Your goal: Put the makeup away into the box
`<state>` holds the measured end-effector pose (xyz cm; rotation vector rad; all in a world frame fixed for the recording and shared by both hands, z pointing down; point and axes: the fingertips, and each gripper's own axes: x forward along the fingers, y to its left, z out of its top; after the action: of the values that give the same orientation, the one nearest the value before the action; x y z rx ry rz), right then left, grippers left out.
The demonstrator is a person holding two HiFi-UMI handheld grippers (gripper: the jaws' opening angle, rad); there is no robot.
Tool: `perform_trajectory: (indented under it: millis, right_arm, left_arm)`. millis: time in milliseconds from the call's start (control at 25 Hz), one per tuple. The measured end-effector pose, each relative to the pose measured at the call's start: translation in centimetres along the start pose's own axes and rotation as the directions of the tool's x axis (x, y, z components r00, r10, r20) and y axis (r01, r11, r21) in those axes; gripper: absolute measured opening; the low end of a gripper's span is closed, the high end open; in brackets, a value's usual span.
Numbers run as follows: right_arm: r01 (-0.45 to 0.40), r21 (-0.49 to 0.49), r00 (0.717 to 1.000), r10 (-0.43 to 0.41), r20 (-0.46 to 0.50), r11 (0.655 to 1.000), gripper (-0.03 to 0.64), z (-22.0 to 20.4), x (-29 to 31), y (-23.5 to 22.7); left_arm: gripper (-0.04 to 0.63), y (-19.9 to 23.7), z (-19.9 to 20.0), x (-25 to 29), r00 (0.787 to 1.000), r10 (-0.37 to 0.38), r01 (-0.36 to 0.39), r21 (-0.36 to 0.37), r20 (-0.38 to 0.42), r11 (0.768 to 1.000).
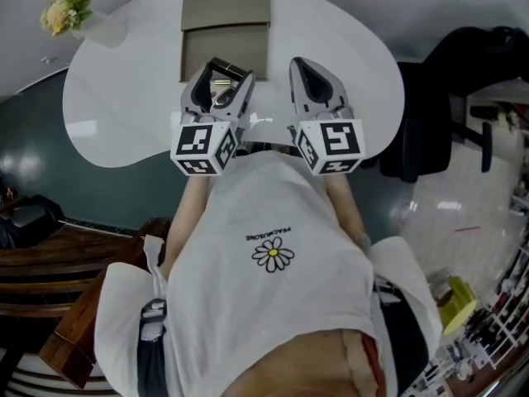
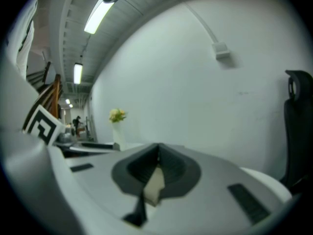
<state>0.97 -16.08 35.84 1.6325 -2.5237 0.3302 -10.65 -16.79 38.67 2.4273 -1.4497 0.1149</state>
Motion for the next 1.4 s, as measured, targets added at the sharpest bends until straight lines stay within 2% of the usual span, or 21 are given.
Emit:
perform_trajectory:
  millis: [160,280,440,560,600,640,720,800,880,920,1000,1080,1120,1200,1240,1280,1320,1400]
  right_arm:
    - [0.0,-0.003,1.0,0.0,-0.002,1.0,0.031,0.0,-0.2,0.1]
    - [0.017,-0.003,1.0,-0.017,-0.01,1.0,0.031,-0.3,-0.8,-0.3]
    - [0.04,0.006,0.999,-0.04,-0.018,0.999,0.031,-0.7,-1.2,-0.2]
    - [0.056,0.009,0.998,-0.056,-0.025,0.998,0.031,-1.0,-1.6,-0.4]
    - [0.062,0.01,0.998,-0.061,-0.027,0.998,0.03,-1.1,-1.7,-0.5]
    - [0.068,0.01,0.997,-0.068,-0.031,0.998,0.031,-1.2,-1.9,-0.6]
    - [0.083,0.012,0.996,-0.082,-0.044,0.996,0.031,-1.5,-2.1,-0.8]
    - [0.102,0.019,0.993,-0.101,-0.058,0.995,0.031,-2.0,-2.5,-1.1]
    - [0.124,0.029,0.99,-0.122,-0.067,0.992,0.031,-2.5,-3.1,-1.3]
    - [0.135,0.033,0.989,-0.132,-0.07,0.99,0.031,-2.7,-3.4,-1.3]
    - [0.153,0.036,0.986,-0.15,-0.078,0.988,0.031,-3.0,-3.9,-1.4]
    - [0.169,0.036,0.982,-0.165,-0.087,0.985,0.031,-3.2,-4.4,-1.7]
    - [0.178,0.037,0.98,-0.174,-0.093,0.983,0.031,-3.4,-4.7,-2.0]
    - [0.198,0.04,0.976,-0.193,-0.102,0.979,0.031,-3.8,-5.2,-2.4]
    - [0.208,0.042,0.973,-0.203,-0.107,0.977,0.031,-3.9,-5.5,-2.6]
    - [0.218,0.043,0.971,-0.212,-0.112,0.975,0.031,-4.1,-5.8,-2.8]
    - [0.227,0.045,0.968,-0.221,-0.116,0.973,0.031,-4.3,-6.1,-2.9]
    - [0.245,0.046,0.964,-0.238,-0.12,0.969,0.031,-4.5,-6.5,-3.4]
  left_arm:
    - [0.353,0.8,-0.5,0.7,0.999,0.024,-0.024,0.01,-0.036,1.0]
    - [0.353,1.3,-1.7,2.6,0.992,0.031,-0.028,0.028,-0.119,0.999]
    - [0.353,1.7,-3.9,5.5,0.969,-0.038,0.058,0.075,-0.244,0.996]
    - [0.353,2.1,-6.4,7.9,0.931,-0.086,0.149,0.153,-0.355,0.977]
    - [0.353,2.2,-7.6,8.6,0.91,-0.097,0.195,0.208,-0.404,0.958]
    - [0.353,2.3,-8.9,9.3,0.883,-0.106,0.252,0.273,-0.457,0.928]
    - [0.353,2.4,-11.3,10.4,0.821,-0.122,0.379,0.374,-0.558,0.846]
    - [0.353,2.2,-13.0,11.1,0.756,-0.135,0.479,0.4,-0.64,0.782]
    - [0.353,2.2,-14.6,11.5,0.694,-0.131,0.547,0.4,-0.708,0.736]
    - [0.353,2.4,-15.4,11.7,0.667,-0.122,0.576,0.404,-0.735,0.71]
    - [0.353,2.4,-16.1,12.2,0.63,-0.113,0.625,0.415,-0.768,0.661]
    - [0.353,2.2,-16.3,12.6,0.591,-0.127,0.667,0.393,-0.797,0.633]
    - [0.353,2.0,-16.4,12.7,0.561,-0.145,0.69,0.364,-0.815,0.625]
    - [0.353,1.2,-17.1,12.4,0.478,-0.201,0.739,0.267,-0.855,0.618]
    - [0.353,0.8,-17.5,12.1,0.444,-0.225,0.756,0.227,-0.867,0.614]
    - [0.353,0.7,-17.7,12.0,0.423,-0.238,0.765,0.205,-0.874,0.61]
    - [0.353,0.7,-17.9,11.9,0.415,-0.241,0.77,0.197,-0.877,0.606]
    - [0.353,0.8,-18.2,12.1,0.42,-0.232,0.772,0.211,-0.877,0.599]
